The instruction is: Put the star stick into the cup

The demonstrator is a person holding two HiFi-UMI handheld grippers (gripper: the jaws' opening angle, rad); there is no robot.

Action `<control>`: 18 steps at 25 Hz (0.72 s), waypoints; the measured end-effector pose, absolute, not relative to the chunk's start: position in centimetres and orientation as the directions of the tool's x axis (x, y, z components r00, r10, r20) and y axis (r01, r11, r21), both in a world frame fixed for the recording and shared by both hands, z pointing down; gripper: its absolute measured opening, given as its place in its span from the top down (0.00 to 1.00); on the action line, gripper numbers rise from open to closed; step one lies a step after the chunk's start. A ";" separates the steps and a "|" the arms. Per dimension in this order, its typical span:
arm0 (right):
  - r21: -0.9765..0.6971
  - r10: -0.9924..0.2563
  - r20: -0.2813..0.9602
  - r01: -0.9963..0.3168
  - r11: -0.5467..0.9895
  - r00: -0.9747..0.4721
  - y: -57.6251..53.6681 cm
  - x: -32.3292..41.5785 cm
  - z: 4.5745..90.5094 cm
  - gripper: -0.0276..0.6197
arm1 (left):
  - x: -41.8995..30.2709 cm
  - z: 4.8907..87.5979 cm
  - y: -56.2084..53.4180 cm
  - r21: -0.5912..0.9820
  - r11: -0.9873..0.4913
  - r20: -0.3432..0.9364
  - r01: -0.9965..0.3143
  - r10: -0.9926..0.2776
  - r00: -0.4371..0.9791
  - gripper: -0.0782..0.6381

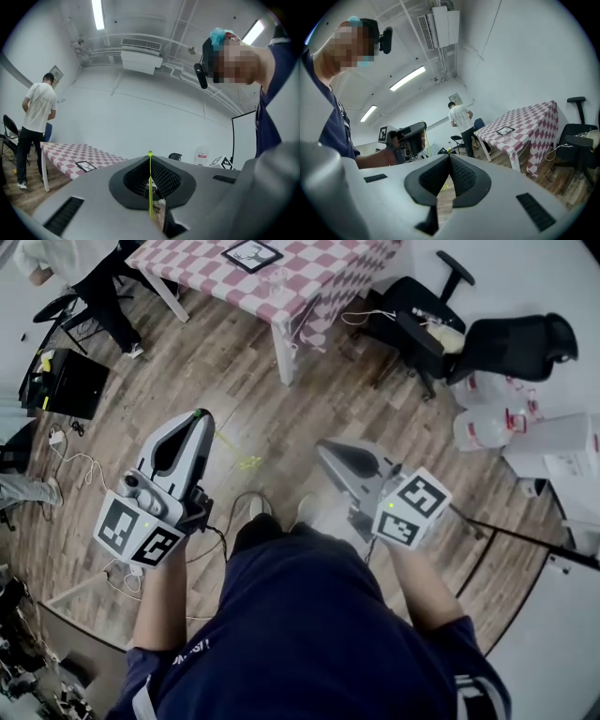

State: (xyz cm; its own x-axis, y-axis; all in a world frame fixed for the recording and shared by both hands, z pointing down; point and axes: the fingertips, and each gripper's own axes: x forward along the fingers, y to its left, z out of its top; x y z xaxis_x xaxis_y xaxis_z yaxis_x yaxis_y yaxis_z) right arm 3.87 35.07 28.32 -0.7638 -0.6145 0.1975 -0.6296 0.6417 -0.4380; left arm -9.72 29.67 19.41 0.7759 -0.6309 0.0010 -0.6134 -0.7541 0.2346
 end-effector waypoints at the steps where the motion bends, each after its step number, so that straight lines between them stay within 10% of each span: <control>1: -0.438 -0.620 0.195 -0.633 0.638 -0.760 35.1 4.5 28.3 0.93 | -9.5 19.2 29.7 0.231 -0.754 0.001 -0.614 -0.631 0.775 0.84; 18: -0.452 -0.628 0.219 -0.648 0.613 -0.747 29.4 7.8 30.3 0.93 | -8.1 19.8 24.1 0.230 -0.745 -0.026 -0.627 -0.648 0.761 0.84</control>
State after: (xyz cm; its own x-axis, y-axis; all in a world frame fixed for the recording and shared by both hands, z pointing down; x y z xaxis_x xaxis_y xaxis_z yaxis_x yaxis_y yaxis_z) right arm 7.76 29.43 30.25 -0.7466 -0.6281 0.2192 -0.6482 0.6127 -0.4522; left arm -8.13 24.14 19.81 0.7610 -0.6482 -0.0258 -0.6265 -0.7447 0.2299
